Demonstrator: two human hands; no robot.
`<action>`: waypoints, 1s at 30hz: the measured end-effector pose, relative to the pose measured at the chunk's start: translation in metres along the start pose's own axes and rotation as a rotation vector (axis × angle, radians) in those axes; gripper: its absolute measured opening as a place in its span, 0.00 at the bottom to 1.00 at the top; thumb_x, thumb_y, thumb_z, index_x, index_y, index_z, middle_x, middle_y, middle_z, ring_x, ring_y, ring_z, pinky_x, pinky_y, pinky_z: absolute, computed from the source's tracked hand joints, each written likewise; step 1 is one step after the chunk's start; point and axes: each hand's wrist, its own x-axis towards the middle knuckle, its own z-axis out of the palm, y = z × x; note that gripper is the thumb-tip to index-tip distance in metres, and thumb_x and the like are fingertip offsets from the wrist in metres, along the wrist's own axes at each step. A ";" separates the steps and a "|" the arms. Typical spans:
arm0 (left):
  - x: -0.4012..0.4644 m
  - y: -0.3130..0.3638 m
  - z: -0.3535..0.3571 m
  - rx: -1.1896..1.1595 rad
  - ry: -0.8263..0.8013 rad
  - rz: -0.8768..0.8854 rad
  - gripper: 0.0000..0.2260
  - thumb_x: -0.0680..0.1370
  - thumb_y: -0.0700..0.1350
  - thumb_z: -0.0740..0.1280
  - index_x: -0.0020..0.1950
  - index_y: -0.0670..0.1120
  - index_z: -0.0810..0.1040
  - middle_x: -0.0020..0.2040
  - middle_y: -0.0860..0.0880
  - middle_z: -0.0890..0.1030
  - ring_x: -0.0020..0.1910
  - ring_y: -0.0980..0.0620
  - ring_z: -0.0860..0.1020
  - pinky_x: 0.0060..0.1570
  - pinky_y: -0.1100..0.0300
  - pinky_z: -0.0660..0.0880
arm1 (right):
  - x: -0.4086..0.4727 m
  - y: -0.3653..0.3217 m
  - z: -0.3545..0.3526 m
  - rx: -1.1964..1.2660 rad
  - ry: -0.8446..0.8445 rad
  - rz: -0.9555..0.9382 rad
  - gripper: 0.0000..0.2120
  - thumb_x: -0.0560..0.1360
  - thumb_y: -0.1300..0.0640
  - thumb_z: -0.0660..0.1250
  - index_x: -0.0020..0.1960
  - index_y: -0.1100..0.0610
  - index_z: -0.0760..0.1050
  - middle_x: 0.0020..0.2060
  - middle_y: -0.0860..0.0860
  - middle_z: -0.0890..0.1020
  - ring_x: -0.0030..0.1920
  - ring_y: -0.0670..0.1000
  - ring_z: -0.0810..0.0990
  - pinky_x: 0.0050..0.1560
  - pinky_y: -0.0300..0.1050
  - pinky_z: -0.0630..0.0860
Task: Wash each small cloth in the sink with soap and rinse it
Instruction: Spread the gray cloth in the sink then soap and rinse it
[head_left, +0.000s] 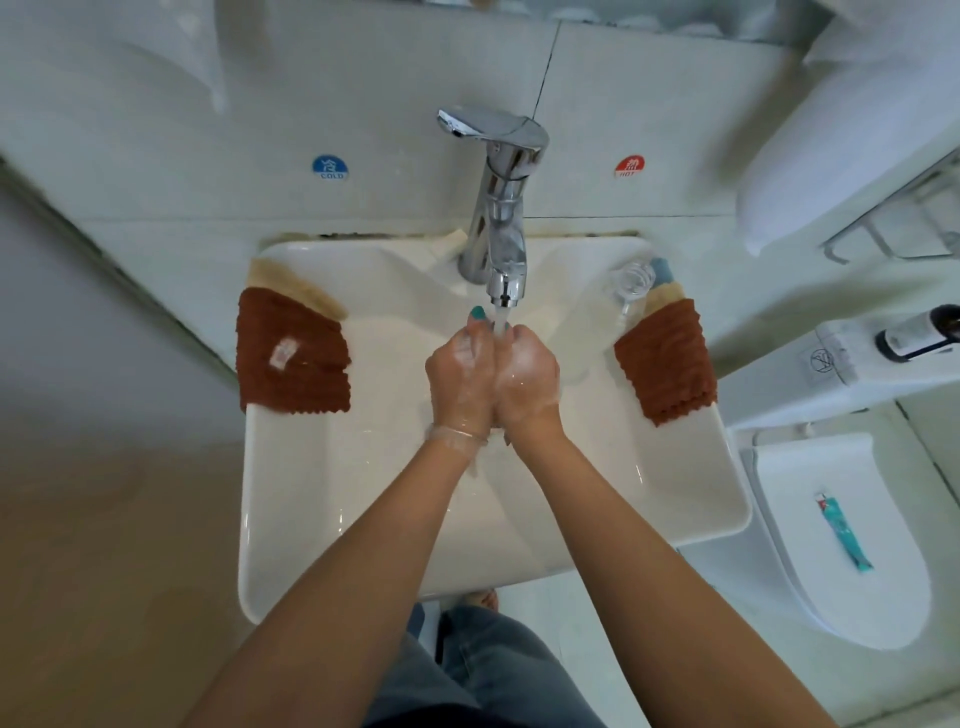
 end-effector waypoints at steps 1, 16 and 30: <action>0.000 0.001 -0.001 0.010 0.009 -0.004 0.22 0.83 0.49 0.59 0.28 0.46 0.69 0.27 0.50 0.74 0.29 0.51 0.72 0.32 0.64 0.69 | -0.001 -0.001 0.000 -0.032 -0.004 -0.022 0.20 0.79 0.40 0.60 0.39 0.55 0.69 0.33 0.48 0.75 0.36 0.50 0.76 0.39 0.47 0.74; -0.024 0.004 -0.008 0.079 -0.287 0.100 0.07 0.78 0.51 0.68 0.48 0.48 0.80 0.40 0.43 0.82 0.35 0.41 0.80 0.30 0.49 0.77 | -0.022 0.057 -0.047 0.496 0.021 0.035 0.04 0.78 0.62 0.67 0.48 0.63 0.78 0.34 0.55 0.79 0.31 0.45 0.79 0.34 0.42 0.74; -0.026 -0.005 -0.027 -0.052 -0.088 0.084 0.11 0.77 0.45 0.70 0.35 0.49 0.76 0.30 0.54 0.76 0.29 0.63 0.72 0.33 0.70 0.69 | -0.027 0.034 -0.014 0.591 0.058 -0.009 0.07 0.79 0.60 0.66 0.43 0.56 0.72 0.33 0.51 0.76 0.31 0.46 0.75 0.28 0.37 0.70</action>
